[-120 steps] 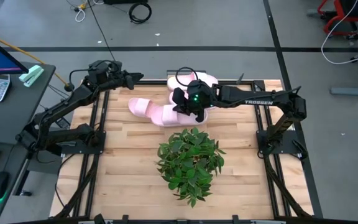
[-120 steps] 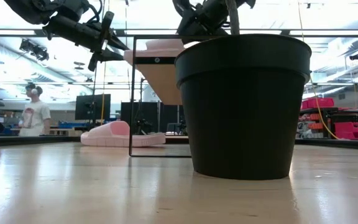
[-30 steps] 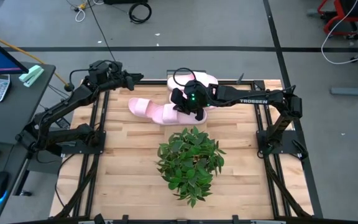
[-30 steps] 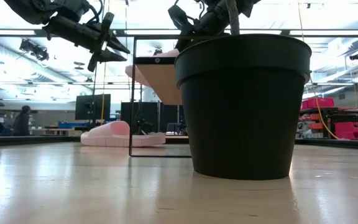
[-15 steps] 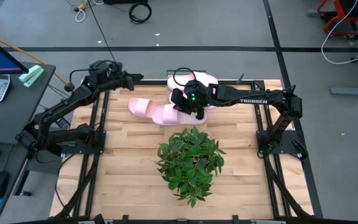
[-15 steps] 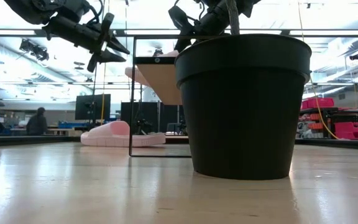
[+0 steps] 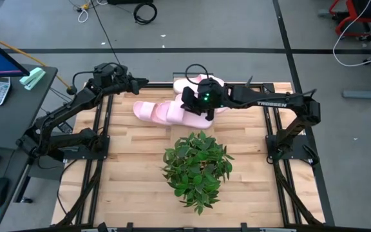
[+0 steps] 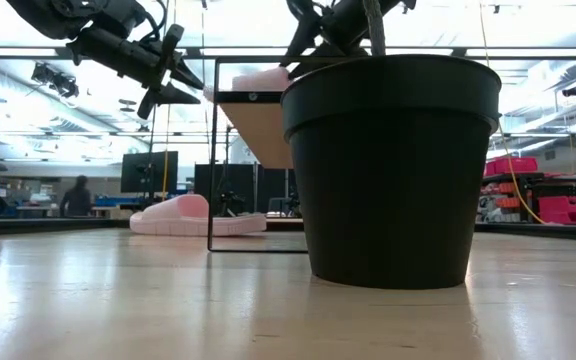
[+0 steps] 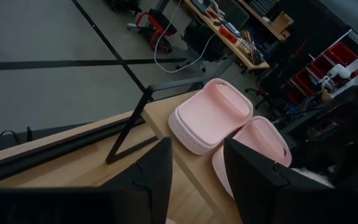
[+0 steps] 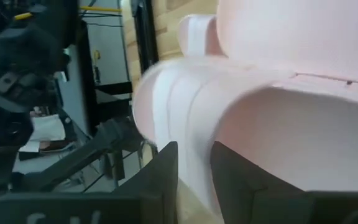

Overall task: Pick and place slides into the shelf
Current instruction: Put the pink slide on the shelf

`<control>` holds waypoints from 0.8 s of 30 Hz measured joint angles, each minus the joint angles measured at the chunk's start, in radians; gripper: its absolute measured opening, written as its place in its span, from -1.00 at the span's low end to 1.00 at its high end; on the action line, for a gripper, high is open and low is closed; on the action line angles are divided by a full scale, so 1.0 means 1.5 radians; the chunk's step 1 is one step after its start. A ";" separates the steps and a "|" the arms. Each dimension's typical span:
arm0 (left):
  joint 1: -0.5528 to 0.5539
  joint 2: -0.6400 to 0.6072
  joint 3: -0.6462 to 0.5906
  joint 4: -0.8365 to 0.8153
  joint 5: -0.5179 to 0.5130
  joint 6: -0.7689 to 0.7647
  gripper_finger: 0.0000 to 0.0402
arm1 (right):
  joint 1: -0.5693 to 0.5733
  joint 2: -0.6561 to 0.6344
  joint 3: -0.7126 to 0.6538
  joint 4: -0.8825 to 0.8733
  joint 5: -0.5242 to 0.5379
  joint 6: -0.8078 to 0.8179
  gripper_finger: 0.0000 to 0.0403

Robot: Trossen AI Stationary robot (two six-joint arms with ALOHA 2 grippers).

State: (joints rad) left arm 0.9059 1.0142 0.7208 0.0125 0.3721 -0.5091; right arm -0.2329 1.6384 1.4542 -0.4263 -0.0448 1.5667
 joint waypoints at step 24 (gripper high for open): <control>0.000 0.000 0.000 -0.001 -0.003 0.004 -0.27 | 0.011 0.018 0.000 -0.036 0.026 -0.032 -0.37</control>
State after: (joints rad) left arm 0.9058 1.0142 0.7208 0.0105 0.3671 -0.5030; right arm -0.2165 1.6658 1.4536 -0.4797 -0.0065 1.5182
